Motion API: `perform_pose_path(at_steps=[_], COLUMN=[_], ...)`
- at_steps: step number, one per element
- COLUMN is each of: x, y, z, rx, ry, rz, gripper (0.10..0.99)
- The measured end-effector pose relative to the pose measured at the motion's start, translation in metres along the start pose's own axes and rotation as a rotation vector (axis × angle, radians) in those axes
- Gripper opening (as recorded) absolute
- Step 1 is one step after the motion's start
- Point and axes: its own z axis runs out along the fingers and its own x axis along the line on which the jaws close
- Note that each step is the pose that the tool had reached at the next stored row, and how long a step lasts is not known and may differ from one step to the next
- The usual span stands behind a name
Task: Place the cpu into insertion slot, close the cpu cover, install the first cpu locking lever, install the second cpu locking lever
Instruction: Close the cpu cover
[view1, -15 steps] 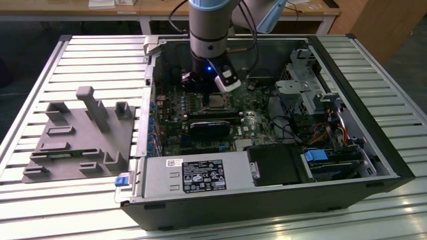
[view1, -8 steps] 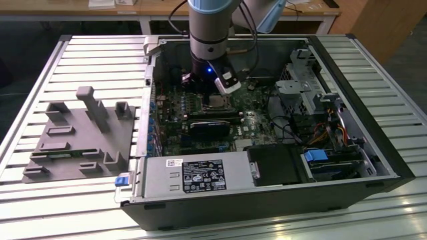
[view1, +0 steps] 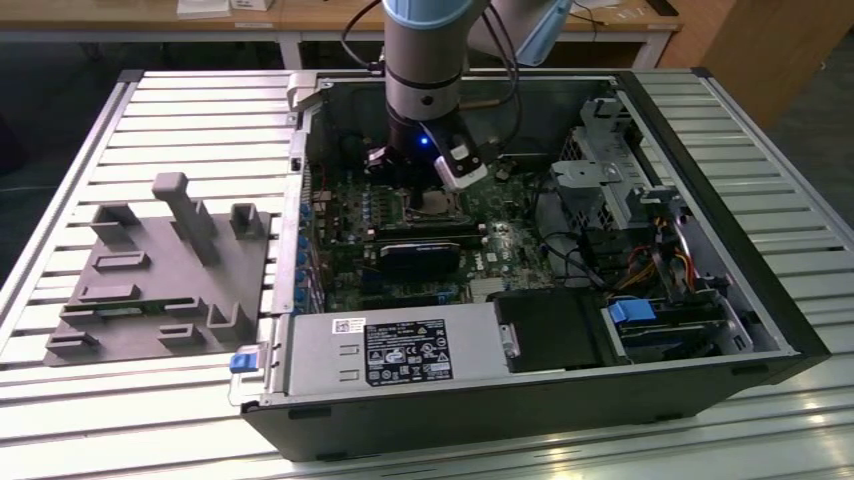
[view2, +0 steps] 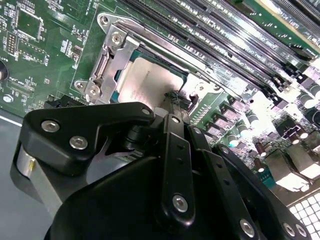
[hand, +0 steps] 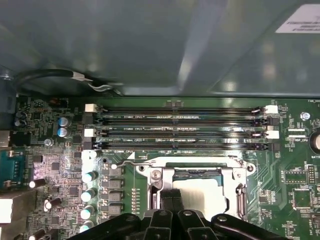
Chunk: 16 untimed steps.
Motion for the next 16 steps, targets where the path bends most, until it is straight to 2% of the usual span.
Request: perform_pose_path(at_steps=[7, 16], x=[-0.0001, 0.0056], y=[0.0005, -0.0002], z=[-0.0037, 0.0], rx=[-0.003, -0.003], ry=[0.0, 0.0003], rz=[0.0, 0.0], gripper=[0.102, 0.102])
